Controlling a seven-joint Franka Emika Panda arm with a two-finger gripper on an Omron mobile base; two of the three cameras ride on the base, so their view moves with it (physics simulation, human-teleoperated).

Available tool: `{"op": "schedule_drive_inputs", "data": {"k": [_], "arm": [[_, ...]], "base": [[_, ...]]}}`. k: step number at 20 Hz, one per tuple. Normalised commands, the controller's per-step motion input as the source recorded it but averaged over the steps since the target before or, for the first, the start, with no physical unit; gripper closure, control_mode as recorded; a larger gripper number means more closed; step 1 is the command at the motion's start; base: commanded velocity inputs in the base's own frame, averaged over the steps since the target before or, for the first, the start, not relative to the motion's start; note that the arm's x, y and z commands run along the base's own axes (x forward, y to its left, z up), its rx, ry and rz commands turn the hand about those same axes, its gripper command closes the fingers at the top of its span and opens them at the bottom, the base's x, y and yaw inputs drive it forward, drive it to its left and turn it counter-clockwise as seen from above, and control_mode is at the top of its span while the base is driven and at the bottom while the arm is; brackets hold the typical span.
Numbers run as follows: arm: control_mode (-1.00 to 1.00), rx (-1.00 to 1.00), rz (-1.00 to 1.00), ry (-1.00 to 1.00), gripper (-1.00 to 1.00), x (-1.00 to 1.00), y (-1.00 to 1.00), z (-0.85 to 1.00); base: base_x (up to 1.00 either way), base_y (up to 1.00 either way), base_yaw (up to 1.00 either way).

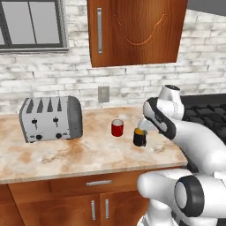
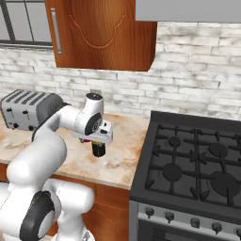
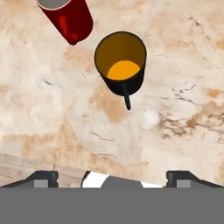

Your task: Clear the mugs and bowl far away from the sink.

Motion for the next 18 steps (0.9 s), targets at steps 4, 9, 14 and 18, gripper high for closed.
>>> {"op": "schedule_drive_inputs", "data": {"k": [4, 9, 14, 18], "arm": [[-1.00, 0.00, -0.24, 0.00, -1.00, -0.79, 0.00, 0.97], [-1.00, 0.00, -0.25, 0.00, -1.00, -0.80, -0.04, 0.84], [-1.00, 0.11, -0.12, 0.00, -1.00, -0.93, -0.05, 0.69], [-1.00, 0.06, 0.00, 0.01, -1.00, -0.77, 0.00, 0.19]], "base": [[0.00, 0.00, 0.00], [0.00, 0.00, 0.00], [0.00, 0.00, 0.00], [0.00, 0.00, 0.00]]}}
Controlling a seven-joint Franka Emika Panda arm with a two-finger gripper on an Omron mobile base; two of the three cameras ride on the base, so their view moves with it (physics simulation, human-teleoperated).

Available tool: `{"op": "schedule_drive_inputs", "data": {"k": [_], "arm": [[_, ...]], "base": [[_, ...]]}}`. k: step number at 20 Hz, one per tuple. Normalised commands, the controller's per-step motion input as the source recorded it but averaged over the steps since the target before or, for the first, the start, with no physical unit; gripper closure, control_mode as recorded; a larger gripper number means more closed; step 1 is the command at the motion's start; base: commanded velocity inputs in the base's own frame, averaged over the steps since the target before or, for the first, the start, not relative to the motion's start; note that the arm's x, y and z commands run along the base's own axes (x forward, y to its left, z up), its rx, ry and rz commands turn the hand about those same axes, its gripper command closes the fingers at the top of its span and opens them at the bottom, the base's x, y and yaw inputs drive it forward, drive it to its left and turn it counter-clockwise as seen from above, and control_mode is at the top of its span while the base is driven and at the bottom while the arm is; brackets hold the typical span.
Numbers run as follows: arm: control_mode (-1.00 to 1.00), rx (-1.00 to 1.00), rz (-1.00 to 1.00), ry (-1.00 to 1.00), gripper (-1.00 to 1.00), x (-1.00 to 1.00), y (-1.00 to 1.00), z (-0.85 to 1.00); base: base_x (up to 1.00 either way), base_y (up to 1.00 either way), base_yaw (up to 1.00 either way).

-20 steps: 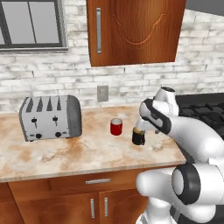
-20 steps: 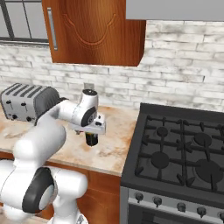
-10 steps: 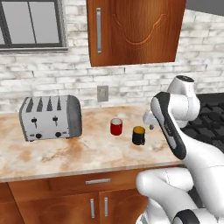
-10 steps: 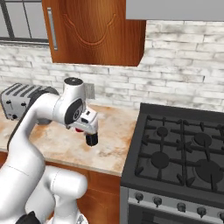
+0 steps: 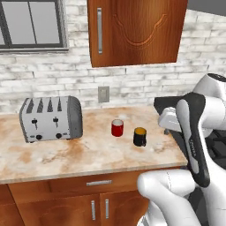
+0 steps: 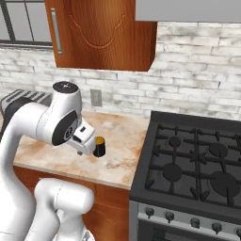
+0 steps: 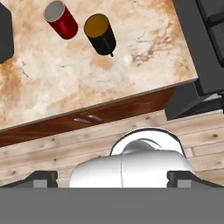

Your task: Clear the mugs and bowl far away from the sink.

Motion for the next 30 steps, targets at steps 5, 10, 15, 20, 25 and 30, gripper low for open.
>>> {"op": "schedule_drive_inputs", "data": {"k": [5, 10, 15, 20, 25, 30], "arm": [[-1.00, 0.00, -0.01, 0.00, -1.00, -0.30, 0.00, 0.11], [-1.00, -0.02, -0.09, 0.00, -1.00, -0.20, 0.00, 0.41], [-1.00, 0.00, -0.13, 0.04, -1.00, -0.23, 0.00, 0.30], [1.00, 0.00, 0.00, 0.00, -1.00, 0.00, 0.00, 0.00], [1.00, 0.00, 0.00, 0.00, -1.00, 0.00, 0.00, 0.00], [1.00, 0.00, 0.00, 0.00, -1.00, 0.00, 0.00, 0.00]], "base": [[0.00, 0.00, 0.00], [0.00, 0.00, 0.00], [0.00, 0.00, 0.00], [-0.20, -0.36, -0.45], [0.00, 0.00, -0.98], [0.00, 0.00, -1.00]]}}
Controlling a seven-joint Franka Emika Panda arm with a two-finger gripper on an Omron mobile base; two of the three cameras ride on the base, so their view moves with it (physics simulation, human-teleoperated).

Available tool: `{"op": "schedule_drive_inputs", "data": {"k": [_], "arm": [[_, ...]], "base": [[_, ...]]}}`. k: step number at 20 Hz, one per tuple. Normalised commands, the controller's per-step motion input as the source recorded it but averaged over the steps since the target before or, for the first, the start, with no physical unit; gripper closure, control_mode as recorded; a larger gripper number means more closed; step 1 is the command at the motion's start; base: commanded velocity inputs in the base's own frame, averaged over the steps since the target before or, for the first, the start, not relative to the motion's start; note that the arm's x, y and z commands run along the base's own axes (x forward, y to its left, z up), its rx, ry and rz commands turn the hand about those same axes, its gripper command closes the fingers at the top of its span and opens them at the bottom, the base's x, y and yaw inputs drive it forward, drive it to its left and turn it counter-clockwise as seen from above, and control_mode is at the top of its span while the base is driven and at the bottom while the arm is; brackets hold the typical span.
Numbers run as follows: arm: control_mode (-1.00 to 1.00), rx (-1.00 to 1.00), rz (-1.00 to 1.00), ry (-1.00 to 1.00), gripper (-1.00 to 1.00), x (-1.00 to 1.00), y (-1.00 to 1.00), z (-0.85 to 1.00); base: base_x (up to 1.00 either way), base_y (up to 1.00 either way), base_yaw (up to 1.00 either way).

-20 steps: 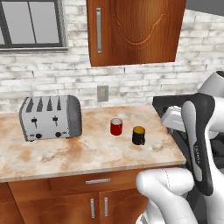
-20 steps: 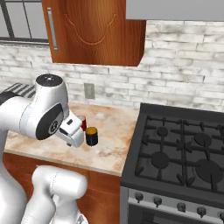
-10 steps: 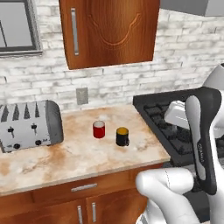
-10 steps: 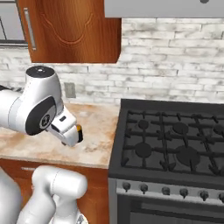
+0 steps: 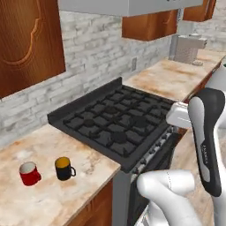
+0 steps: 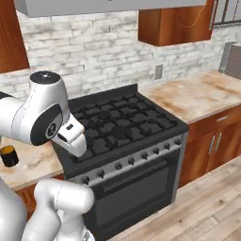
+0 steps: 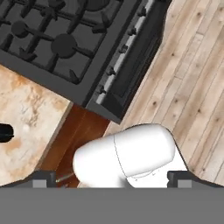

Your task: Clear the mugs and bowl far away from the sink.

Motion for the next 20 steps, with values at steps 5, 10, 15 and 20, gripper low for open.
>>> {"op": "schedule_drive_inputs", "data": {"k": [5, 10, 15, 20], "arm": [[1.00, 0.00, 0.00, 0.00, -1.00, 0.00, 0.00, 0.00], [1.00, 0.00, 0.00, 0.00, -1.00, 0.00, 0.00, 0.00], [1.00, 0.00, 0.00, 0.00, -1.00, 0.00, 0.00, 0.00], [1.00, 0.00, 0.00, 0.00, -1.00, 0.00, 0.00, 0.00]], "base": [[0.00, -0.02, -0.99], [0.01, -0.60, -0.84], [0.35, -0.89, -0.66], [0.93, -0.67, -0.43]]}}
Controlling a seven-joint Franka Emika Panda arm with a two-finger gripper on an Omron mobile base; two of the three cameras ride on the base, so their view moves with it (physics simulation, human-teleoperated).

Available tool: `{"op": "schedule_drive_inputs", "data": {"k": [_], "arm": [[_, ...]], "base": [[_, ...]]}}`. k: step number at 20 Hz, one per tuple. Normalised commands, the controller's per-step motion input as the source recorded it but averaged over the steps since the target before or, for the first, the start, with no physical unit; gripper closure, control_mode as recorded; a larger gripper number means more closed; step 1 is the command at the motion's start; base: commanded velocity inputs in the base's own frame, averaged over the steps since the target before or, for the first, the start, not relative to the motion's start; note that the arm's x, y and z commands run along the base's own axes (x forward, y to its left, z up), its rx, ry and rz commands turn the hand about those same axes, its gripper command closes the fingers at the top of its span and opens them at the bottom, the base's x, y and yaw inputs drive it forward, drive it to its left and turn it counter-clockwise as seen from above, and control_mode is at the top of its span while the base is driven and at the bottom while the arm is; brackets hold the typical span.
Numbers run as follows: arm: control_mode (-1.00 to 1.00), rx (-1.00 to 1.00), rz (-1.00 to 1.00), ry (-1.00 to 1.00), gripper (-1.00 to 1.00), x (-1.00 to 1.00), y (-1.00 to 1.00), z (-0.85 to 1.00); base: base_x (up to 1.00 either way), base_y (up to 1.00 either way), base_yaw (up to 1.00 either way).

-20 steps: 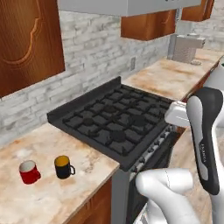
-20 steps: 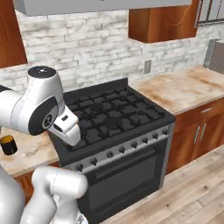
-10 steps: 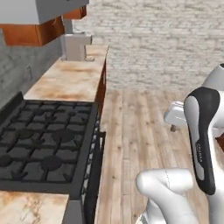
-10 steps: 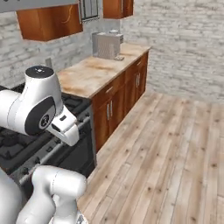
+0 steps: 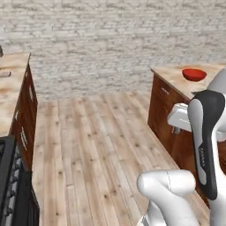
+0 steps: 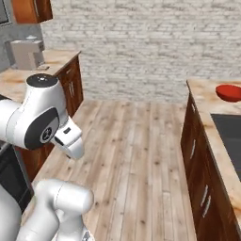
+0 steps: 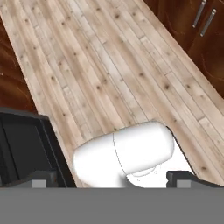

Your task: Clear the mugs and bowl far away from the sink.

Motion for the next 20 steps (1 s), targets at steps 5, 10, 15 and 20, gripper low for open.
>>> {"op": "schedule_drive_inputs", "data": {"k": [5, 10, 15, 20], "arm": [[1.00, 0.00, 0.00, 0.00, -1.00, 0.00, 0.00, 0.00], [1.00, 0.00, 0.00, 0.00, -1.00, 0.00, 0.00, 0.00], [1.00, 0.00, 0.00, 0.00, -1.00, 0.00, 0.00, 0.00], [1.00, 0.00, 0.00, 0.00, -1.00, 0.00, 0.00, 0.00]], "base": [[1.00, -0.06, -0.23], [1.00, 0.12, -0.17], [1.00, -0.05, -0.32], [0.85, -0.09, -0.63]]}}
